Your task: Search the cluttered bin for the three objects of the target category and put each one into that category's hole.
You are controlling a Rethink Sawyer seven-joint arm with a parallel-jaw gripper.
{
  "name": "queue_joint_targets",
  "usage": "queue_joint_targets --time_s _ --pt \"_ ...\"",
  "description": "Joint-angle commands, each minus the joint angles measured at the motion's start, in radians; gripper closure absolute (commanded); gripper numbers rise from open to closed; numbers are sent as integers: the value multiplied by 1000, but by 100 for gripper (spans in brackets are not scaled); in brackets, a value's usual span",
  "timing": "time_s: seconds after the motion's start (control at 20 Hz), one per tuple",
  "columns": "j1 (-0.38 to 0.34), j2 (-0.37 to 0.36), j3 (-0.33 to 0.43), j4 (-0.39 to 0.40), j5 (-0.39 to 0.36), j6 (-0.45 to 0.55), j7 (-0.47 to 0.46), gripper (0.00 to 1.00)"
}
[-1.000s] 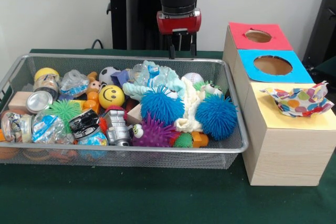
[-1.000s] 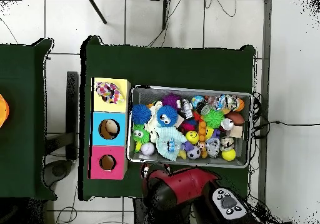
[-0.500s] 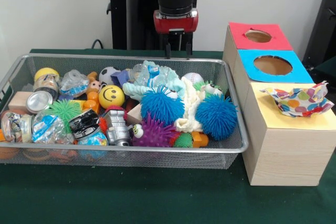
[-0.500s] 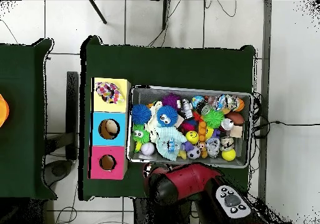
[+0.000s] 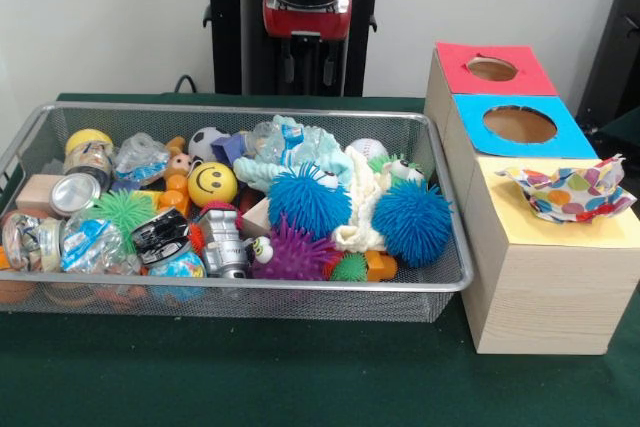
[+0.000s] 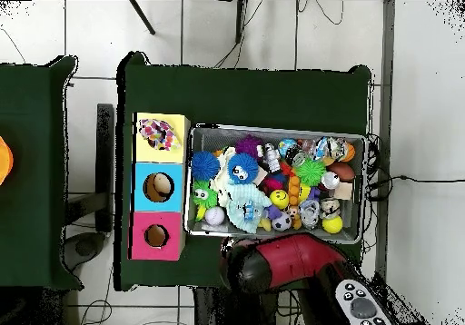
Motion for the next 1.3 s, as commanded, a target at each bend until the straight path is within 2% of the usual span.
queue_joint_targets --time_s 0.05,0.25,0.5,0.9,1.3 --pt "-20 -10 106 -106 21 71 -100 0" --pt "-5 1 97 -110 12 55 -68 0" --pt "1 32 106 -153 6 60 -74 0" --pt "-4 63 106 -167 -5 40 -71 0" --pt "-9 67 129 -225 8 105 -109 0"
